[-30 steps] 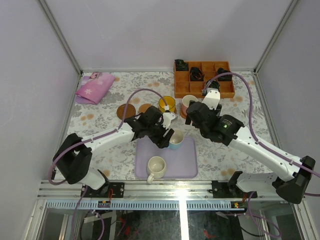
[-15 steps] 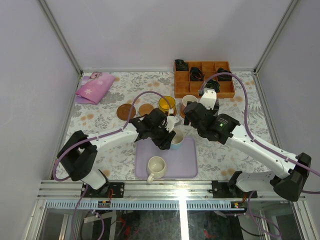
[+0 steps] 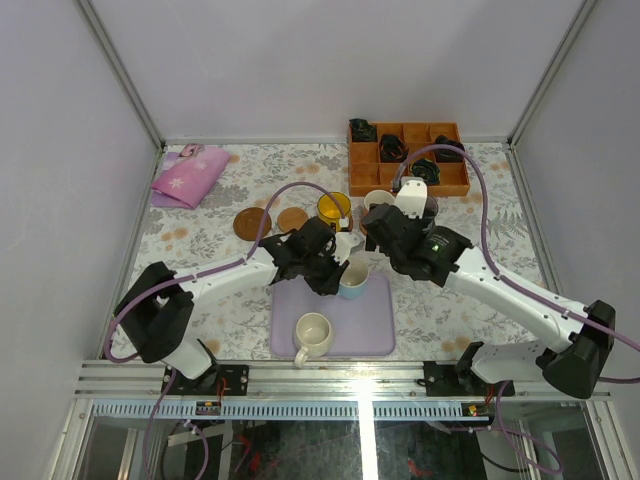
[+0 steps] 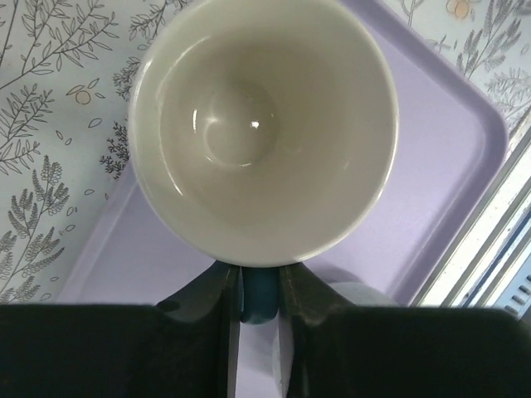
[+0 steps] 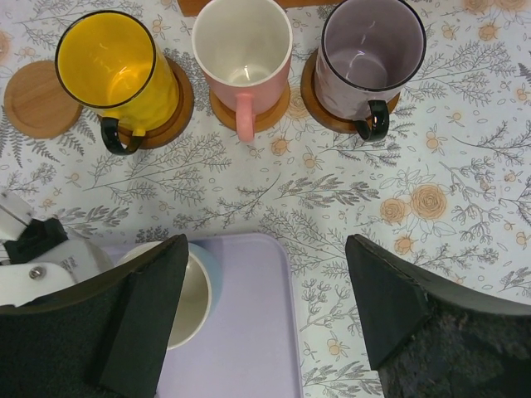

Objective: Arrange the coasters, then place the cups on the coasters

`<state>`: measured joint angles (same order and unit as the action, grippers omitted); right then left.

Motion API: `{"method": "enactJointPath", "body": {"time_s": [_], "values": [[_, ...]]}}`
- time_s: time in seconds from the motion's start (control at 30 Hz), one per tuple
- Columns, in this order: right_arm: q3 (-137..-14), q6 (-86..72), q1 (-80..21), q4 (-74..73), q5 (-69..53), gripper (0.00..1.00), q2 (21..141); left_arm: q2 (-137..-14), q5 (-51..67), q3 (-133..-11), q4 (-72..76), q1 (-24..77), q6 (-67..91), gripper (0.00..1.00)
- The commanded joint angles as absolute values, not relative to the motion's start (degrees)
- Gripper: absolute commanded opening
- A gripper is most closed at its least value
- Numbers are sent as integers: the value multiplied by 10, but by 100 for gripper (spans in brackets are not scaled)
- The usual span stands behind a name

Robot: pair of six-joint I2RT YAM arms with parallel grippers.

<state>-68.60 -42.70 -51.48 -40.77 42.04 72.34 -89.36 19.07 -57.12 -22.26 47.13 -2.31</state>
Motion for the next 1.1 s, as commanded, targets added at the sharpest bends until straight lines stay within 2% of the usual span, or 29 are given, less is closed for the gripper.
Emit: {"method": "enactJointPath", "body": {"time_s": [0.0, 0.2, 0.43, 0.77, 0.93, 1.07], "values": [[-705, -415, -518, -390, 450, 84, 731, -876, 170, -585, -201, 477, -14, 0], [-709, -405, -518, -381, 448, 85, 741, -878, 169, -588, -205, 480, -10, 0], [-709, -406, -518, -379, 463, 84, 737, -809, 111, -576, -168, 488, -3, 0], [-691, -352, -502, -328, 496, 79, 707, -736, -46, -632, -210, 484, 65, 0], [-691, -304, -455, -293, 445, 80, 703, -722, -120, -649, -218, 447, 133, 0], [-685, -277, -421, -266, 404, 80, 699, -737, -132, -653, -199, 390, 168, 0]]}}
